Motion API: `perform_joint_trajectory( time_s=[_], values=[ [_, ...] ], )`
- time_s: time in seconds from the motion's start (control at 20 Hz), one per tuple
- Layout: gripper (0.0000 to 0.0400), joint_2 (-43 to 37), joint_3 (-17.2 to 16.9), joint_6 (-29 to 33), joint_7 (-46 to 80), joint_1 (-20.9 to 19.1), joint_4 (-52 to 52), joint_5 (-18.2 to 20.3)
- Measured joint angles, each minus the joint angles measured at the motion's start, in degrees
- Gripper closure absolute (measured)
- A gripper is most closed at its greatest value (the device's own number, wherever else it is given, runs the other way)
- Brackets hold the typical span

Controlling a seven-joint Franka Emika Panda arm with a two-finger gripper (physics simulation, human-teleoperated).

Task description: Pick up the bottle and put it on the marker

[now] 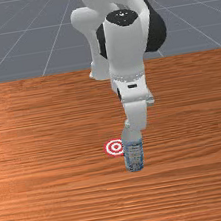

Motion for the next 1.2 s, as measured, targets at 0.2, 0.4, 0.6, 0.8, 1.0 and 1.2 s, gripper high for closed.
perform_joint_trajectory(
  time_s=[0.2, 0.4, 0.6, 0.8, 1.0, 1.2],
  values=[
    [0.0000, -0.1, 0.6, 0.1, -4.0, -0.9, -0.1, -0.3],
    [0.0157, -0.3, 0.3, 1.2, -2.6, -0.6, -0.7, -0.3],
    [0.0252, 0.7, 0.4, -1.5, -2.7, -0.7, 1.5, -0.2],
    [0.0252, 0.0, -0.4, 0.0, 1.0, -0.4, 0.3, 0.3],
    [0.0252, -0.2, -1.1, 0.0, 1.5, -1.4, 0.0, 0.8],
    [0.0252, -0.2, -0.2, -0.1, -3.8, -2.4, 0.0, 0.1]
  ],
)
